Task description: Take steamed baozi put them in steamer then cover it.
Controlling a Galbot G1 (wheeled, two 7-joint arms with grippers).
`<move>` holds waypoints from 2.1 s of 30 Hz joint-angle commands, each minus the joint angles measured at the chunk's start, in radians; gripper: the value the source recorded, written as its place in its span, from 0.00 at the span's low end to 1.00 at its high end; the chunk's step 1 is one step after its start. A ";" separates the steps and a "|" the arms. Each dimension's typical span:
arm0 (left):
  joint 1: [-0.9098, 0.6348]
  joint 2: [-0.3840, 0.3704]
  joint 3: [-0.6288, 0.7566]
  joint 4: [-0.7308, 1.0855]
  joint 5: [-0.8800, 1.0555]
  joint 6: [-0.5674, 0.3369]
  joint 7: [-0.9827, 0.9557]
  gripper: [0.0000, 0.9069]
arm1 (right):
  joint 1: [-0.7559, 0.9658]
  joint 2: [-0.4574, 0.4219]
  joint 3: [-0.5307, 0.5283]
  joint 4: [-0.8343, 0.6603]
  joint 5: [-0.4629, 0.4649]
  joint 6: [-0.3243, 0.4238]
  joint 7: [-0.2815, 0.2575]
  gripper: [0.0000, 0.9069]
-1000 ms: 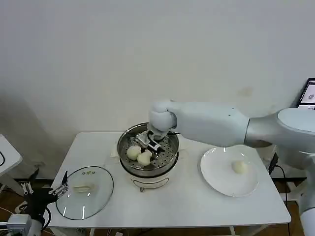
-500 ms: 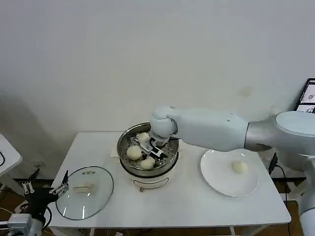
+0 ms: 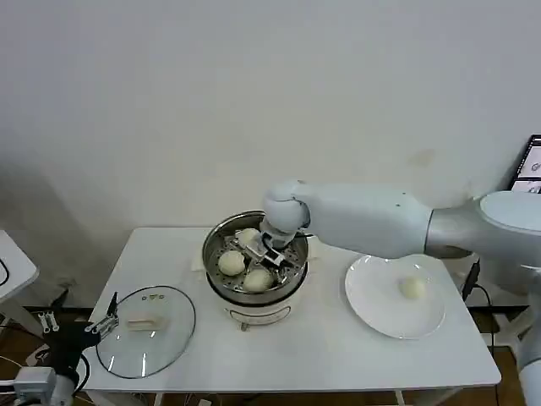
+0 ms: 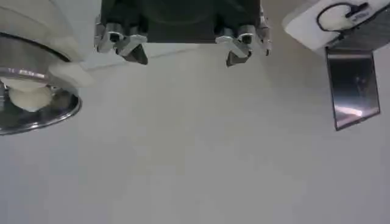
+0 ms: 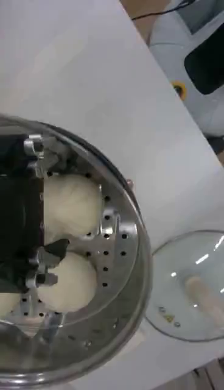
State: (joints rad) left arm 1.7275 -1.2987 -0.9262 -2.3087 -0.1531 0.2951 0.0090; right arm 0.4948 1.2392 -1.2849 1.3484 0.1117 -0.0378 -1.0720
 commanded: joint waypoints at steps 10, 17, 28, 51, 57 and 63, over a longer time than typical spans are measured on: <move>-0.023 0.026 0.006 0.016 0.000 0.001 0.000 1.00 | 0.107 -0.110 0.174 -0.139 0.051 -0.088 0.083 1.00; -0.042 0.087 -0.028 0.023 -0.055 0.018 0.000 1.00 | 0.142 -0.346 0.162 -0.081 0.010 -0.132 -0.015 1.00; -0.056 0.100 -0.017 0.044 -0.102 0.043 -0.010 1.00 | -0.039 -0.759 0.177 -0.033 -0.126 -0.082 -0.032 1.00; -0.038 0.080 0.019 0.002 -0.047 0.039 0.000 1.00 | -0.571 -0.690 0.610 -0.194 -0.278 -0.062 -0.011 1.00; -0.040 0.068 0.019 0.002 -0.041 0.039 0.000 1.00 | -0.588 -0.603 0.611 -0.269 -0.289 -0.059 0.009 1.00; -0.037 0.062 0.014 0.001 -0.039 0.039 0.002 1.00 | -0.581 -0.535 0.622 -0.351 -0.304 -0.050 0.011 1.00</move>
State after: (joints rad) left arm 1.6881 -1.2362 -0.9087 -2.3061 -0.1931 0.3330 0.0099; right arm -0.0187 0.5926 -0.7195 1.1353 -0.1529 -0.0958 -1.0673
